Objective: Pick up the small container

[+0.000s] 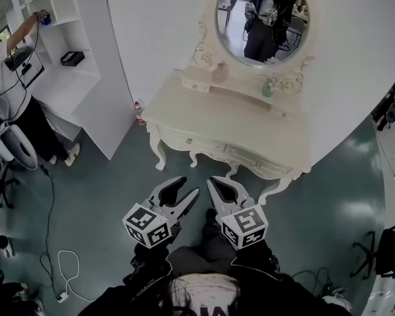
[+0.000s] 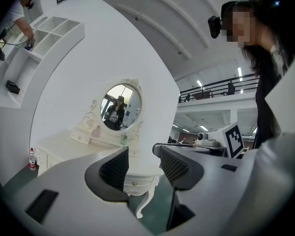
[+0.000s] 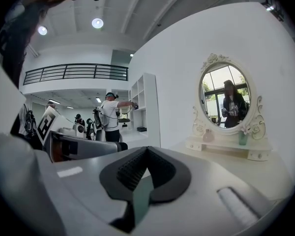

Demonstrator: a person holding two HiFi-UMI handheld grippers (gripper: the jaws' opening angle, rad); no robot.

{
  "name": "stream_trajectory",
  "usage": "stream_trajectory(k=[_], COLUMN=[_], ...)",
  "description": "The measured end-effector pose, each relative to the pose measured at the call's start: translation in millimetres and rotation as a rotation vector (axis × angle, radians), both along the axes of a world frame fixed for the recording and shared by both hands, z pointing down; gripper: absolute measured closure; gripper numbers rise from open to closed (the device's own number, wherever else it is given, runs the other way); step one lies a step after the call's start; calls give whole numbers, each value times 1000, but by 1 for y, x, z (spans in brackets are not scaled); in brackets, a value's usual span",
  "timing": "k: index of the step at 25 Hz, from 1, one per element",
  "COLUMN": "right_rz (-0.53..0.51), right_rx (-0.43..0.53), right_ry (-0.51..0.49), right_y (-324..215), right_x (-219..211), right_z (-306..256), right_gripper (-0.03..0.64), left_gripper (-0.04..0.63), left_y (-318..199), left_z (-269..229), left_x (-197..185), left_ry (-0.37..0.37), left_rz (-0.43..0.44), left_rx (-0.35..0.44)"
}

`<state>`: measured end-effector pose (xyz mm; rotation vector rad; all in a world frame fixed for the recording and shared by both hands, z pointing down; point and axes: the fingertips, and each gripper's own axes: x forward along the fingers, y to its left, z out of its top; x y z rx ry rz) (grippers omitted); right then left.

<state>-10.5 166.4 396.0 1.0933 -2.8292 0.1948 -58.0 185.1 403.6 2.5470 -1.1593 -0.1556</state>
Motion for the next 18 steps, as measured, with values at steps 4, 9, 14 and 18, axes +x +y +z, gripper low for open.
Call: stream_trajectory(k=[4, 9, 14, 18], right_rz=[-2, -17, -51, -75], right_rx=[-6, -11, -20, -21], right_ry=[1, -6, -3, -15], right_y=[-29, -83, -151, -204], right_x=[1, -1, 0, 2], right_z=[4, 8, 6, 3], right_gripper=[607, 607, 607, 607], left_gripper=[393, 393, 392, 392], left_y=[-25, -78, -143, -189], left_z=[6, 9, 3, -1], left_x=[-1, -9, -12, -5], left_ry=[2, -9, -5, -15], left_rz=[-8, -37, -83, -98], left_rx=[-10, -12, -12, -11])
